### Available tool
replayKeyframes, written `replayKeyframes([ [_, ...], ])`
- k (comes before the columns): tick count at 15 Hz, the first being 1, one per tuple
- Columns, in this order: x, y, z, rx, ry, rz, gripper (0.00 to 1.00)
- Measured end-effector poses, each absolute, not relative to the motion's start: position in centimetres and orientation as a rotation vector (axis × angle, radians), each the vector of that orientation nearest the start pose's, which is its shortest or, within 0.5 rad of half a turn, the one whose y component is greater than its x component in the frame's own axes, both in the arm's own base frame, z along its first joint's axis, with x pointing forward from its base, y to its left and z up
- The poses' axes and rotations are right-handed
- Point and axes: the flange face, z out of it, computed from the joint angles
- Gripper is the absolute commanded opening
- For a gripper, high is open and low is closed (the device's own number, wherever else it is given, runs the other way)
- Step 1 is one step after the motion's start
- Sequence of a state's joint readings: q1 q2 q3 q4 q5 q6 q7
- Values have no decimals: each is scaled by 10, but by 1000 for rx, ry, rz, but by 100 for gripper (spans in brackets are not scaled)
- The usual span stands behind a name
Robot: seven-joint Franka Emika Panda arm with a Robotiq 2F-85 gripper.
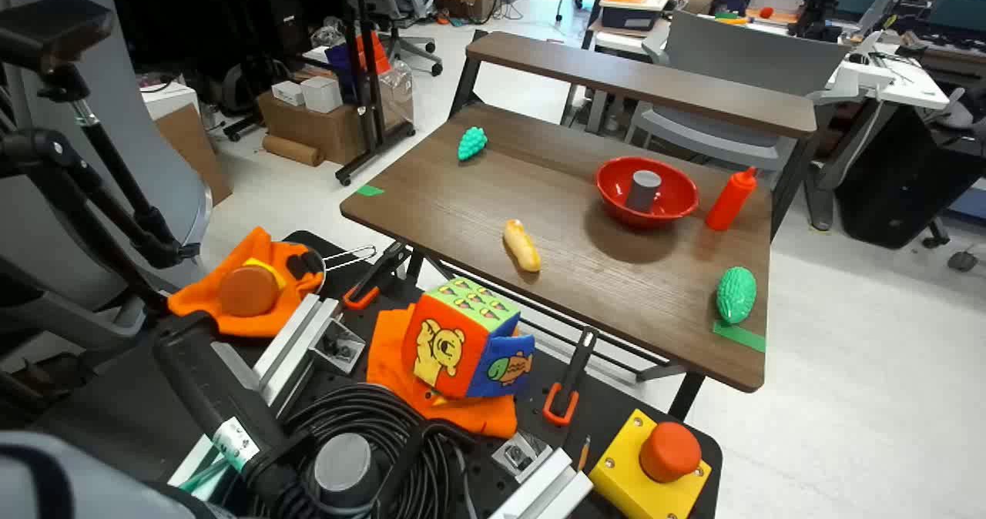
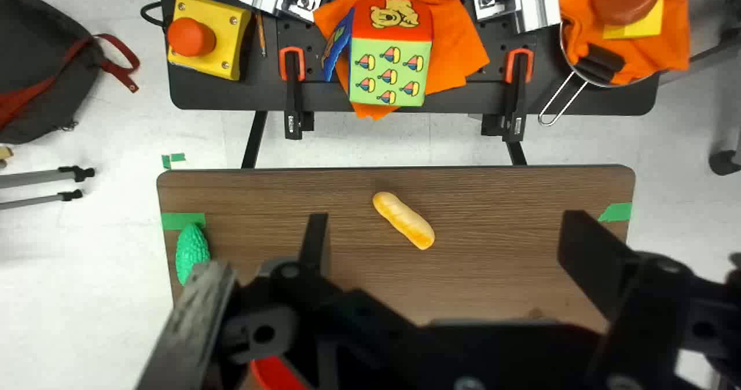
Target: Remove the cup from the bowl and put it on the table
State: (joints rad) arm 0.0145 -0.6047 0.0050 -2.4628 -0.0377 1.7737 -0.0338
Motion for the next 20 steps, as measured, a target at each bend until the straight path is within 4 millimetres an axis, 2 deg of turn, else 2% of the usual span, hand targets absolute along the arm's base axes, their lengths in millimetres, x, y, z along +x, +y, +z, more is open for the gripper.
replayKeyframes([
  [16,360,4,496,-3176,-87,122,100],
  [18,370,3,494,-3171,-65,72,100],
  [20,389,-3,487,-3153,-37,6,100],
])
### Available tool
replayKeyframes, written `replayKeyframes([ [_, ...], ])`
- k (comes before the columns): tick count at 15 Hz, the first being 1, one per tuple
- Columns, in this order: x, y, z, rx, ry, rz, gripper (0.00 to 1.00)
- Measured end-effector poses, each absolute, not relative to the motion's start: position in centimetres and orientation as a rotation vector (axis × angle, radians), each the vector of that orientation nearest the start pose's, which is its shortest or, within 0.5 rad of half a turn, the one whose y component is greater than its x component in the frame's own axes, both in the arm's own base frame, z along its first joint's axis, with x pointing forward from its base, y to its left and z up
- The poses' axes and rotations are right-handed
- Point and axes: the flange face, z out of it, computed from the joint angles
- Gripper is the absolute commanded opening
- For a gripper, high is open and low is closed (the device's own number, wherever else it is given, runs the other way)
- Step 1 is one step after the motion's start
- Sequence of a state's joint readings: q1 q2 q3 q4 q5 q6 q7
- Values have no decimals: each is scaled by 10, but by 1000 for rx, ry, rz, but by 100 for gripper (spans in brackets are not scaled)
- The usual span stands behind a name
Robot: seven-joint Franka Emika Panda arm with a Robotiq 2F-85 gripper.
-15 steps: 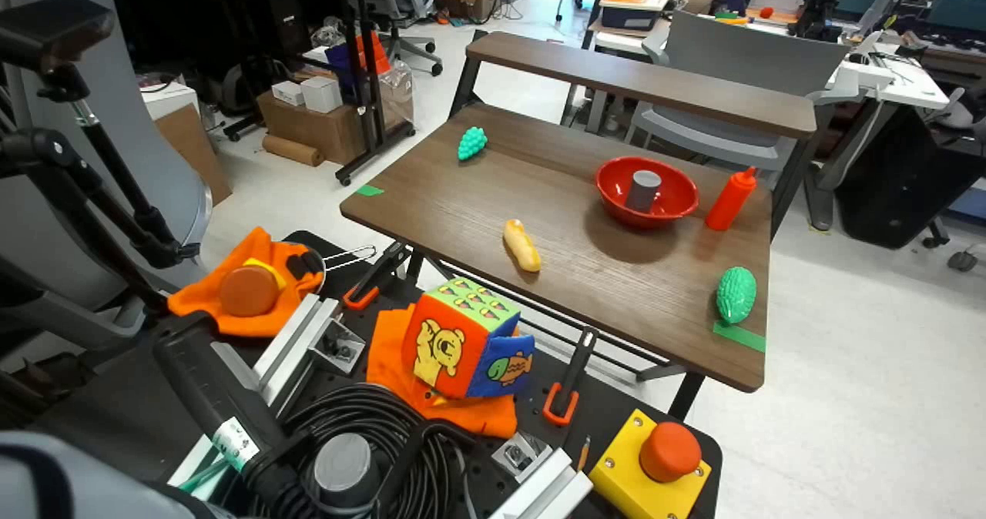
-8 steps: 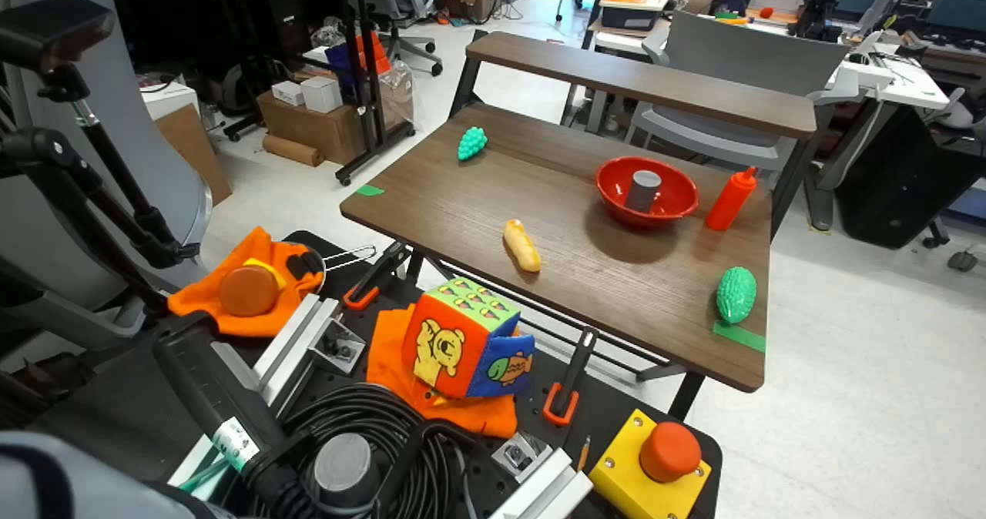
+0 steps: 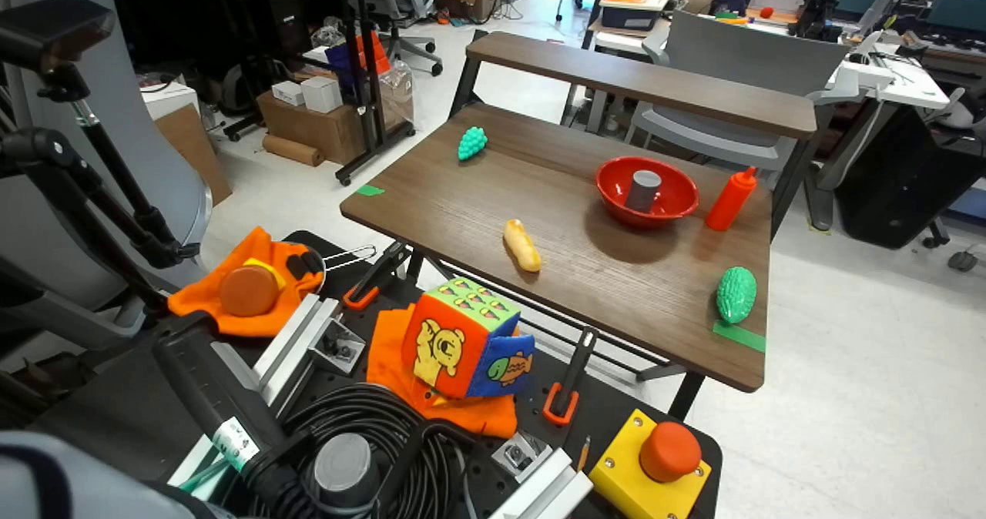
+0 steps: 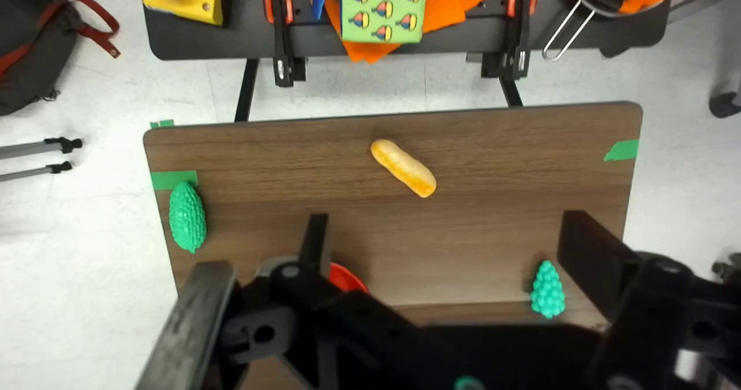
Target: Remove the cup from the bowl and put it on the table
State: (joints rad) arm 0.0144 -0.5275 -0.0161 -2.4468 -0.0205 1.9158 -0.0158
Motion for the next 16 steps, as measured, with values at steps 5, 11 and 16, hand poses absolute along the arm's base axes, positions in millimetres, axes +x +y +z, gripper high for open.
replayKeyframes([
  [5,460,-37,463,-3007,105,-178,100],
  [11,555,-59,406,-2985,200,-261,100],
  [16,609,-70,350,-3044,203,-181,100],
])
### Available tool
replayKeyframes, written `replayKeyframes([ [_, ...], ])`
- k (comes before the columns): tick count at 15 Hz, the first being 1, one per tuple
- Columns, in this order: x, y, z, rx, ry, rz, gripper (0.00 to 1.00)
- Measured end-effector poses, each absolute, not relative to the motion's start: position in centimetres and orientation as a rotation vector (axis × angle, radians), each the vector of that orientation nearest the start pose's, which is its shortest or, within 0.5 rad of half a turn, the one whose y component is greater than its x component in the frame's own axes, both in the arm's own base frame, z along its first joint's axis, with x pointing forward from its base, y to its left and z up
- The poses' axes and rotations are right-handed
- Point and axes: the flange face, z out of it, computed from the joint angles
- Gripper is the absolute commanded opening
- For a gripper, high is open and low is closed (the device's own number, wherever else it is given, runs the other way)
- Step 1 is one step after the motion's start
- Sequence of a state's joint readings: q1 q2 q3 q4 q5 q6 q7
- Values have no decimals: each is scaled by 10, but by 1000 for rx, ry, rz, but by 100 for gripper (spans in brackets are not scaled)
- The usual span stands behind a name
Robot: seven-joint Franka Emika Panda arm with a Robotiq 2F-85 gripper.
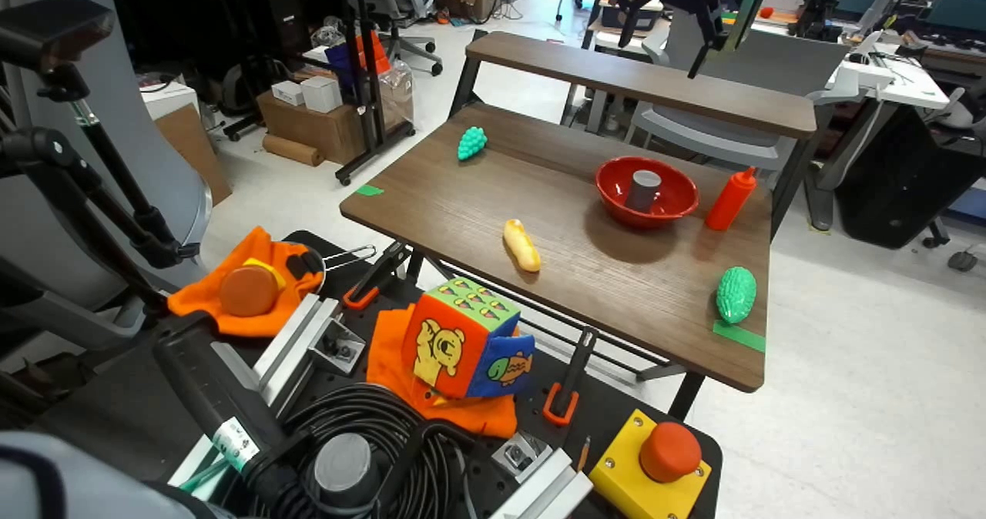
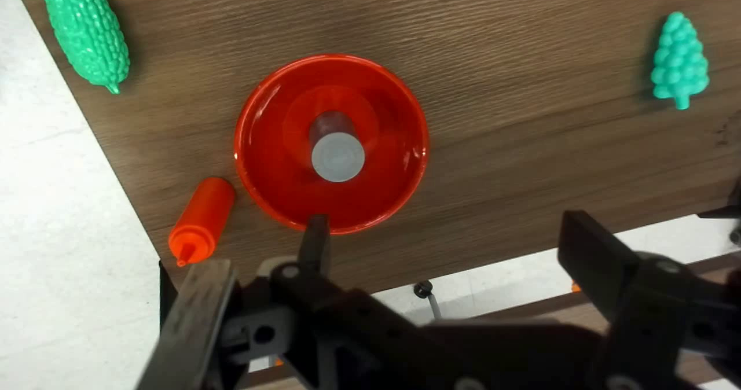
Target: Remove the cup from the bowl and put it on the table
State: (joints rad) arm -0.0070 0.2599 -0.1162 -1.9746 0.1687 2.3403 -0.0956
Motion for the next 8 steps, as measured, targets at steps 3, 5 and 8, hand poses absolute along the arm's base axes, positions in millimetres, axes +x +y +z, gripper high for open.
replayKeyframes([
  [3,630,-80,322,-3110,203,-132,100],
  [5,640,-86,305,-3151,202,-84,100],
  [8,649,-90,279,-3180,186,0,100],
])
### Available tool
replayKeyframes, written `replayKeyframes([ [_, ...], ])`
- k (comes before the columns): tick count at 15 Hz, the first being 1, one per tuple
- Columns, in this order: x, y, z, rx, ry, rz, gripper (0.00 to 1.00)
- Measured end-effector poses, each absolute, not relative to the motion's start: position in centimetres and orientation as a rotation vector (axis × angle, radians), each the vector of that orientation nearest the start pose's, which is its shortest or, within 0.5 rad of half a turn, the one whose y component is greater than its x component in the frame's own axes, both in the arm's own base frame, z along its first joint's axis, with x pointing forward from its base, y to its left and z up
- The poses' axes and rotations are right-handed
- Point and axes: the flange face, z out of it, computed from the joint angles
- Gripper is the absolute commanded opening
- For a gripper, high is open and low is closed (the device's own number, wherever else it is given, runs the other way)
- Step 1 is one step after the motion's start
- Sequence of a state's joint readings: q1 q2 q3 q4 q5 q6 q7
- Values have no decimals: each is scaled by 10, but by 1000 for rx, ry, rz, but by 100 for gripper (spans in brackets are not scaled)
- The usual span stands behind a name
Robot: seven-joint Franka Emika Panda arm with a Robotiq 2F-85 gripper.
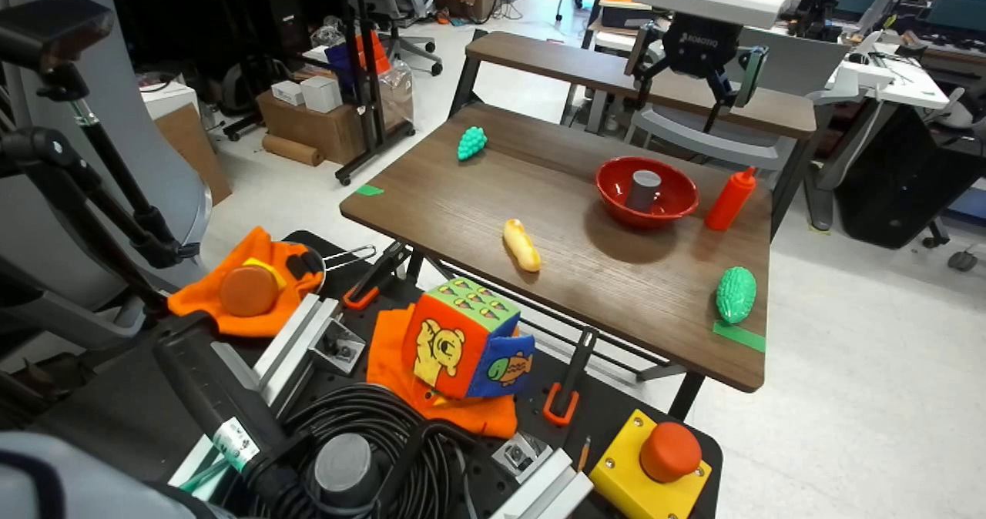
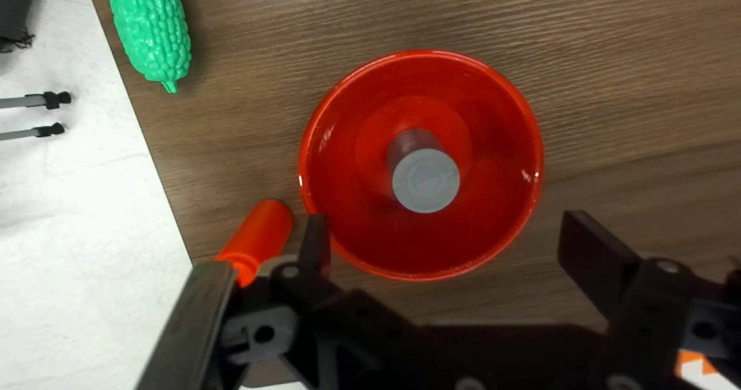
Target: Remove the cup from the bowl and put it on the table
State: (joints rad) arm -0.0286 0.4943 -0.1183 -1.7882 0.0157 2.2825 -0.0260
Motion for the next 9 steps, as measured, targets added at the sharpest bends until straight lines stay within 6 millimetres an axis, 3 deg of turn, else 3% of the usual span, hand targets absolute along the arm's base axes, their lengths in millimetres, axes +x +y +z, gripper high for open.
replayKeyframes([
  [9,670,-86,226,-3188,158,177,100],
])
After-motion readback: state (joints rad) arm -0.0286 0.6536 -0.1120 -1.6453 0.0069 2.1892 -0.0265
